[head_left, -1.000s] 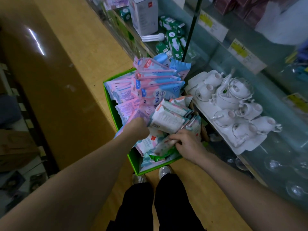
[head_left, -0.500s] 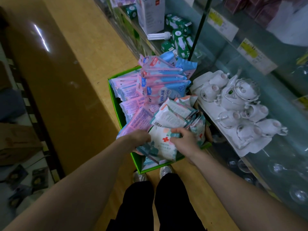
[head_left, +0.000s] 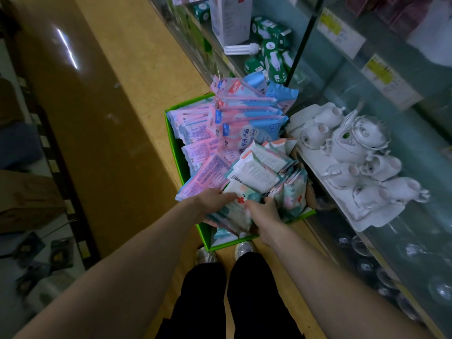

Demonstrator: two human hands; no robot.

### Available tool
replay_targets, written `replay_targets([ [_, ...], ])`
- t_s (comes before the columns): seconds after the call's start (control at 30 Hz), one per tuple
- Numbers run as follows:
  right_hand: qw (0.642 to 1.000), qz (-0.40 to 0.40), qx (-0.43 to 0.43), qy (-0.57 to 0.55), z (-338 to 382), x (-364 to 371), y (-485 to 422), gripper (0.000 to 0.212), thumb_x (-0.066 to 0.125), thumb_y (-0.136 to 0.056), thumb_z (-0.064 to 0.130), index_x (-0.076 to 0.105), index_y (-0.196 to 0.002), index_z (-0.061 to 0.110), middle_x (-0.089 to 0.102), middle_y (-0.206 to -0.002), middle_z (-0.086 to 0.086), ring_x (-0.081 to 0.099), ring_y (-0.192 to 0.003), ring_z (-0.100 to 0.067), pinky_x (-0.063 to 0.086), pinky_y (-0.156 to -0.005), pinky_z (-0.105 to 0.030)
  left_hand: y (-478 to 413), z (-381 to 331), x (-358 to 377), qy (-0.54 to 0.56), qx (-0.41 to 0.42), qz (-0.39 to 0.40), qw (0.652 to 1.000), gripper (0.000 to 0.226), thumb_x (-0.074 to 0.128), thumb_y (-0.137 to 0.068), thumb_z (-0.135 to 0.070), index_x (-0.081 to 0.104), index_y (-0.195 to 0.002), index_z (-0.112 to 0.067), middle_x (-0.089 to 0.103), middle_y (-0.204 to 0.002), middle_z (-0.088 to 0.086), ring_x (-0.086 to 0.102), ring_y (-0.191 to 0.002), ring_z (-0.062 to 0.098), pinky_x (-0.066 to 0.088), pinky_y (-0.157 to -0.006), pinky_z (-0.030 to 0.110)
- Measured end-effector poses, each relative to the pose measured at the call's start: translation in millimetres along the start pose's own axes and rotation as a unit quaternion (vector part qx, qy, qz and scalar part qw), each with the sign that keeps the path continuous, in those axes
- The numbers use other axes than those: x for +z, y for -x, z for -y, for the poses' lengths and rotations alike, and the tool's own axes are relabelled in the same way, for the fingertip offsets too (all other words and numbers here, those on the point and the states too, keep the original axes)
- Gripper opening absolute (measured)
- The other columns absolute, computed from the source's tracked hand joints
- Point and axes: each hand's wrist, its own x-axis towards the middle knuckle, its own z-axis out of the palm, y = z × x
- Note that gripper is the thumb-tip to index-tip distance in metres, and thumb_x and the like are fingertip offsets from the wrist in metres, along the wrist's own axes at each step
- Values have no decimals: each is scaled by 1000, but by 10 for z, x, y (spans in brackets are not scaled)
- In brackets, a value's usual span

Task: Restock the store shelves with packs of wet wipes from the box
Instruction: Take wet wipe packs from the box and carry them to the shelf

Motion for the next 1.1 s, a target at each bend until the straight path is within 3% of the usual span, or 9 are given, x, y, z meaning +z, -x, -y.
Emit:
replay_targets([
  [0.17, 997, 2, 26, -68, -44, 176, -49, 45, 51, -88, 12, 44, -132, 5, 63, -111, -17, 66, -90, -31, 57, -68, -37, 34, -61, 3, -52, -34, -7, 998, 39, 43, -98, -48, 53, -114, -14, 60, -113, 12, 63, -95, 27, 58, -71, 36],
  [0.3, 996, -15, 16, -89, -113, 327, -28, 50, 56, -78, 15, 49, -127, 5, 62, -117, -18, 64, -99, -32, 55, -85, -44, -46, -82, 112, -226, 78, -107, 965, 58, 37, -97, -56, 49, -135, -13, 55, -133, 14, 54, -119, 31, 44, -96, 35],
  [0.4, 994, -24, 9, -104, -136, 390, 7, 63, 56, -66, 31, 51, -122, 3, 64, -114, -20, 65, -98, -35, 55, -85, -49, -51, -69, 161, -252, 95, -173, 947, 63, 39, -95, -58, 48, -133, -9, 52, -135, 17, 50, -122, 31, 39, -92, 34],
  [0.5, 993, -18, 17, -113, -117, 398, 39, 54, 54, -82, 40, 50, -122, 4, 63, -118, -20, 63, -101, -36, 53, -88, -51, -76, -29, 161, -238, 99, -178, 950, 64, 40, -93, -61, 50, -131, -10, 53, -133, 17, 52, -120, 31, 41, -93, 35],
  [0.6, 996, -25, 8, -81, -93, 378, 42, 43, 48, -95, 31, 42, -130, 6, 58, -125, -20, 60, -107, -36, 51, -93, -49, -63, -35, 135, -195, 96, -183, 959, 65, 42, -94, -59, 49, -134, -8, 53, -132, 15, 52, -116, 29, 41, -88, 31],
  [0.7, 998, -7, -24, -63, -81, 359, 69, 41, 45, -97, 22, 37, -136, 11, 54, -127, -18, 58, -107, -34, 50, -93, -47, -26, -85, 105, -138, 93, -181, 969, 61, 48, -93, -56, 54, -124, -4, 57, -116, 12, 53, -97, 24, 40, -77, 28],
  [0.8, 994, 19, -65, -81, -55, 364, 134, 42, 47, -96, 20, 38, -138, 17, 56, -127, -14, 59, -102, -29, 51, -87, -40, -20, -108, 35, -53, 72, -189, 978, 64, 57, -88, -57, 57, -119, -1, 61, -114, 13, 60, -94, 26, 47, -72, 30],
  [1.0, 989, 61, -53, -122, 180, 317, 207, 37, 58, -92, 30, 49, -124, 14, 63, -93, -8, 65, -72, -23, 57, -53, -32, 22, -236, 14, 120, 110, -242, 957, 56, 62, -87, -53, 62, -107, -1, 68, -94, 12, 65, -78, 24, 55, -72, 32],
  [1.1, 991, 109, -39, -68, 263, 293, 189, 46, 54, -92, 48, 60, -115, 9, 70, -96, -14, 69, -71, -24, 58, -54, -31, 22, -328, 43, 180, 101, -258, 944, 67, 58, -86, -59, 59, -115, 0, 68, -99, 11, 67, -84, 26, 57, -79, 37],
])
